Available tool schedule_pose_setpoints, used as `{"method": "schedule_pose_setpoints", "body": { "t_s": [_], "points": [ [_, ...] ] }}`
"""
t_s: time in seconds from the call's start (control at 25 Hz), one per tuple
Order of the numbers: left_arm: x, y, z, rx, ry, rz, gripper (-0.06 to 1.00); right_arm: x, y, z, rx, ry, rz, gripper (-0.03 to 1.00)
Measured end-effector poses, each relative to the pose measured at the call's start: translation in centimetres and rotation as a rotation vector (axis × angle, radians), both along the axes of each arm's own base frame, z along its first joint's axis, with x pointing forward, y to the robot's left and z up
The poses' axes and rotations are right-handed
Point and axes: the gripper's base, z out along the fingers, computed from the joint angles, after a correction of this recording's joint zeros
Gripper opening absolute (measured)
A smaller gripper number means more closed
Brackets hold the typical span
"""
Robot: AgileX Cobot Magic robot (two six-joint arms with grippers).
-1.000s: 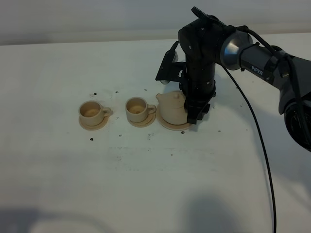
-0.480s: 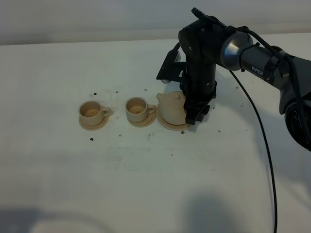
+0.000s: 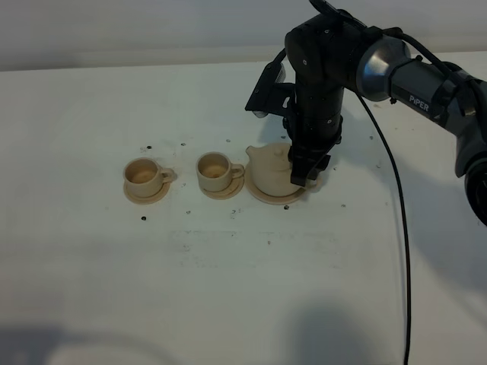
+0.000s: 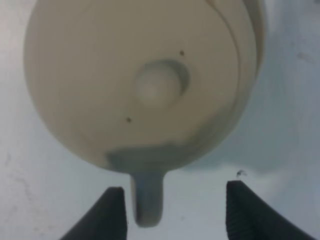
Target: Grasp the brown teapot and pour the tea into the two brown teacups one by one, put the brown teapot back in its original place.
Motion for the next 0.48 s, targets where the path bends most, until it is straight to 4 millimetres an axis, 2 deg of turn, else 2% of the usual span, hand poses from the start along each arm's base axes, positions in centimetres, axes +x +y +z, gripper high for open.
{"method": "schedule_pose_setpoints", "body": {
  "t_s": [0.48],
  "points": [
    [0.0,0.0,0.0,-0.001,0.0,0.001,0.47,-0.07,0.11,-0.42,-0.009,0.011,0.061,0.46]
  ]
}}
